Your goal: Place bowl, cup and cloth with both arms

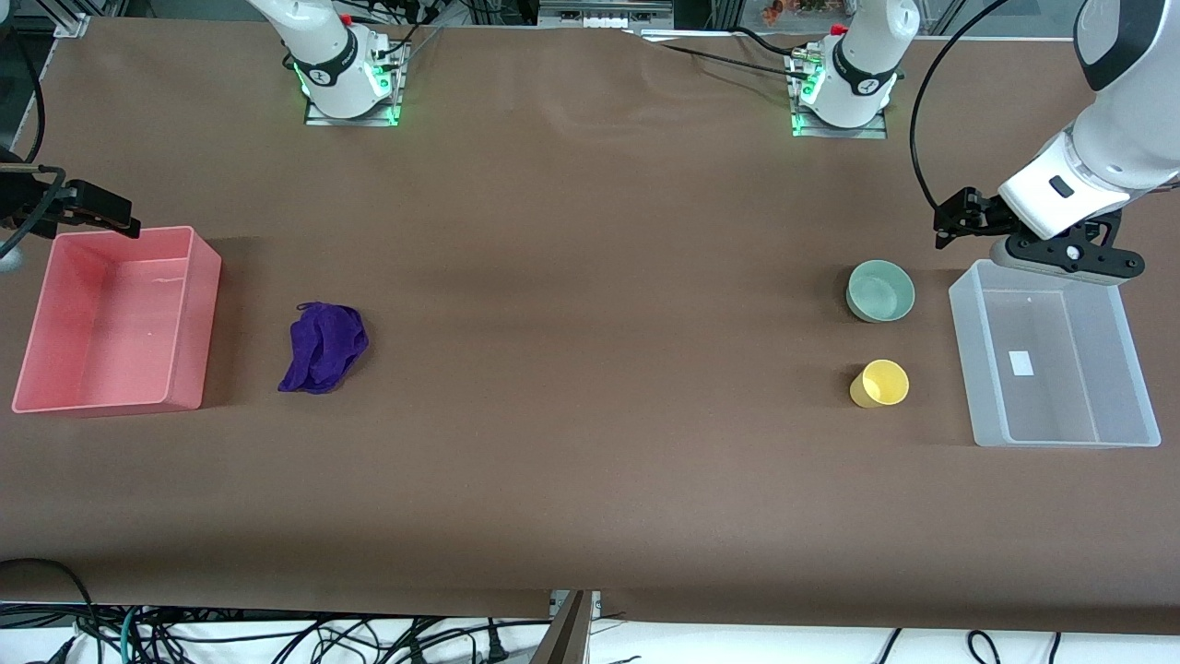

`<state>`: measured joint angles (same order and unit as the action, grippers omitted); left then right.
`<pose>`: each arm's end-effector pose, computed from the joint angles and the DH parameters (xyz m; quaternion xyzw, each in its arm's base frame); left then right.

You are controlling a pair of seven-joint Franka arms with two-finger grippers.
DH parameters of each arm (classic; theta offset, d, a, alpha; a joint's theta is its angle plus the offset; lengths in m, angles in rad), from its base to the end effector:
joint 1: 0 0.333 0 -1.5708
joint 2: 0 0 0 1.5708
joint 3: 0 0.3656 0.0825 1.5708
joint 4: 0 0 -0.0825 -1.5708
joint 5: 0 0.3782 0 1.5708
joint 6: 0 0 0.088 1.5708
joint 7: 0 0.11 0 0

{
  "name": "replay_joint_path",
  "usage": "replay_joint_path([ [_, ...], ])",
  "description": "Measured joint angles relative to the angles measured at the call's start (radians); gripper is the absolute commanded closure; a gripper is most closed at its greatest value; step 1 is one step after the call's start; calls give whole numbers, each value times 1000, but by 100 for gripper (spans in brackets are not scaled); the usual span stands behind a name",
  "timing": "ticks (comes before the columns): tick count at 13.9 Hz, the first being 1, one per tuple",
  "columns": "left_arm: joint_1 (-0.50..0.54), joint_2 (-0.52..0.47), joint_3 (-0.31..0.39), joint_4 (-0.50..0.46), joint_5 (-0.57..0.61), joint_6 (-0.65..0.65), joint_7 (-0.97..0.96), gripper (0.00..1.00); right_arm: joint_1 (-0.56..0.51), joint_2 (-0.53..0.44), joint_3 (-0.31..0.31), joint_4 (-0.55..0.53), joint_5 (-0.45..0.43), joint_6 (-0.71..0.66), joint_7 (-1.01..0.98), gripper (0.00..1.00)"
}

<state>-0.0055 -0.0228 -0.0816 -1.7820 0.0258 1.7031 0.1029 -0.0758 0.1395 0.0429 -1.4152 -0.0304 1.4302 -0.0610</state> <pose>0.5409 -0.0452 0.5958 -0.9948 0.0968 0.0282 0.0134 0.5825 -0.0250 0.6522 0.9979 0.0128 -0.0626 0.0092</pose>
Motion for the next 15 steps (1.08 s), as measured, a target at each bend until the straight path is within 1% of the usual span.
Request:
replay_joint_path([
  [15,0,8,0,1,0,-9,0,0,0,3,0,0,0,12,0,0],
])
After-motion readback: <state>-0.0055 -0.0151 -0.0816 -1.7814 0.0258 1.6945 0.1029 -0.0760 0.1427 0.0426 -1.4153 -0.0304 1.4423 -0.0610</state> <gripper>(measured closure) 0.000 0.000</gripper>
